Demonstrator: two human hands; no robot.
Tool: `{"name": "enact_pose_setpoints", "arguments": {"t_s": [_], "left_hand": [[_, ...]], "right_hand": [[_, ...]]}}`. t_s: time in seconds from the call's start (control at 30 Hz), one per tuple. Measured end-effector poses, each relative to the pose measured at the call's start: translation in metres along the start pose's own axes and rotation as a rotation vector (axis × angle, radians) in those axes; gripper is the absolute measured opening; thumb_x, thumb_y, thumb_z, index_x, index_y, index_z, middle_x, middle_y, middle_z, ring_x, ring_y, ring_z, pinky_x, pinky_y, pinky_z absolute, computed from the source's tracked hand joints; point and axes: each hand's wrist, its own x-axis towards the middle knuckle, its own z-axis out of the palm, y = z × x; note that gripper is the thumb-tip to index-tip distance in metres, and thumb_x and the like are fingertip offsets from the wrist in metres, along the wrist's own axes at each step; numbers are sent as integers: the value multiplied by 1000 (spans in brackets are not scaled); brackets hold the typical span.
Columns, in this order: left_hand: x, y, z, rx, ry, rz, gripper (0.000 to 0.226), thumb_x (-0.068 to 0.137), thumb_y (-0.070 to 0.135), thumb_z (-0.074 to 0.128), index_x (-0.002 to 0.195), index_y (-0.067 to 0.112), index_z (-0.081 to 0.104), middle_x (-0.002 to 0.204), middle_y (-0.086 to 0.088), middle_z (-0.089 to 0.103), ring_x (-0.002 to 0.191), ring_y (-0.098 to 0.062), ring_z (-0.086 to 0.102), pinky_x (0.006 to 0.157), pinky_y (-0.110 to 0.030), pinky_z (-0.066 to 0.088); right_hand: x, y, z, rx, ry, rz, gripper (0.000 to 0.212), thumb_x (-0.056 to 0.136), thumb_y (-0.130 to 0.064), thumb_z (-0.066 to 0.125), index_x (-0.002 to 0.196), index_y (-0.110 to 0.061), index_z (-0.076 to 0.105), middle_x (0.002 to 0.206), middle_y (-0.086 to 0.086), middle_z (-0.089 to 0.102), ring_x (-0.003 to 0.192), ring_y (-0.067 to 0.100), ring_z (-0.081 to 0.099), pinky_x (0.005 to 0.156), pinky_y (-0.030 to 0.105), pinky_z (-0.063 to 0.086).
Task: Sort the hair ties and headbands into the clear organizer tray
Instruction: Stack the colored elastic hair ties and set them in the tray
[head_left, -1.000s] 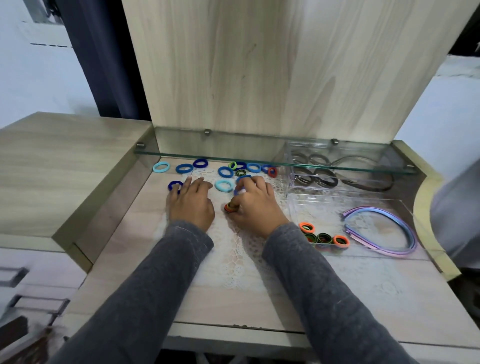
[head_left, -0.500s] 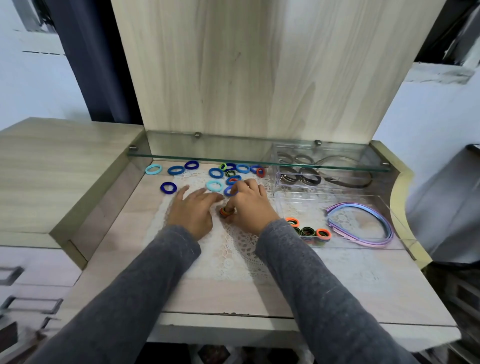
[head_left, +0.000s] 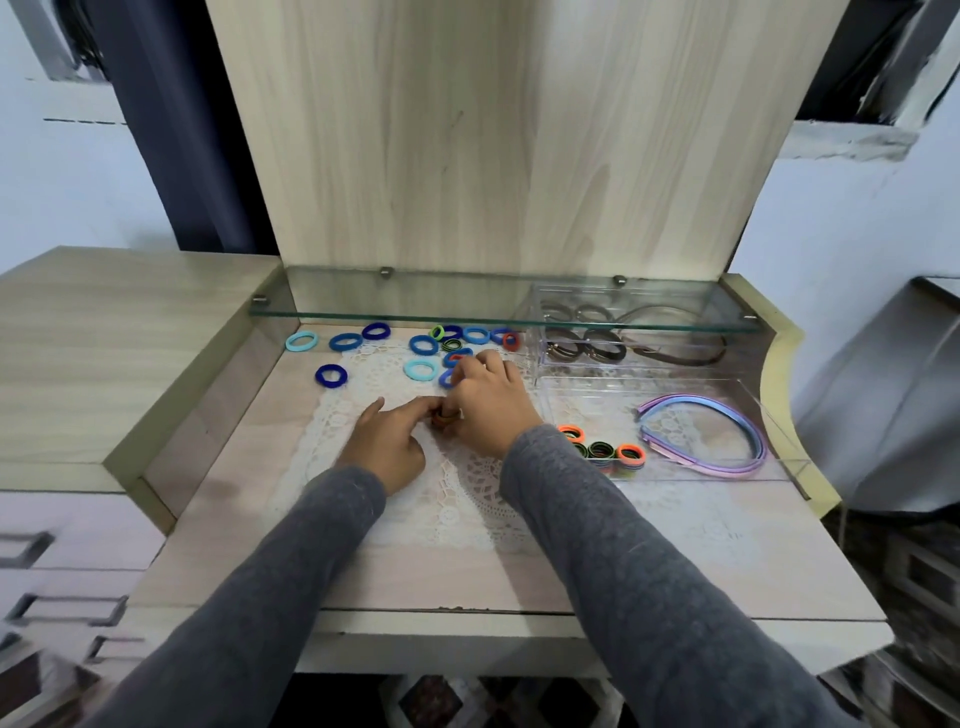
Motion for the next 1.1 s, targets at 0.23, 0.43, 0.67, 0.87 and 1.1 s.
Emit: {"name": "enact_pose_setpoints", "arguments": {"t_s": [0.23,0.43,0.67,0.87,1.1], "left_hand": [[10,13,6,-89,-20,19,67,78,-5,42,131,34,54,132,4,59,134,-32,39,119,-44,20],[18,55,0,-181,28,131,65,73,-7,42,127,24,61,121,4,66,119,-23,53,104,-41,42],[21,106,20,-218,-82,197,69,69,8,36,131,29,57,123,3,65,121,-25,51,101,-43,45],[23,126,44,-269,-138,198,61,74,19,38,131,32,57,121,0,66,120,-28,49,104,-41,40],[22,130,54,9,-90,313,50,89,27,27,131,35,52,138,10,55,137,-8,37,119,-40,-2]], "right_hand": [[-12,20,-24,-46,-39,-55,26,87,-43,62,107,-28,71,131,2,44,123,27,32,105,41,26],[-26,49,-61,0,-63,-21,25,80,-48,69,100,-33,72,124,-1,48,121,26,31,105,40,26],[-54,97,-78,-10,-109,72,26,78,-45,72,102,-35,72,125,-2,47,123,25,29,105,40,24],[-77,122,-65,-40,-97,109,23,81,-44,69,101,-34,72,126,-4,46,125,25,29,103,39,23],[-82,131,-44,-19,-112,126,17,86,-44,64,99,-36,72,119,-5,50,116,23,34,102,40,28]]}}
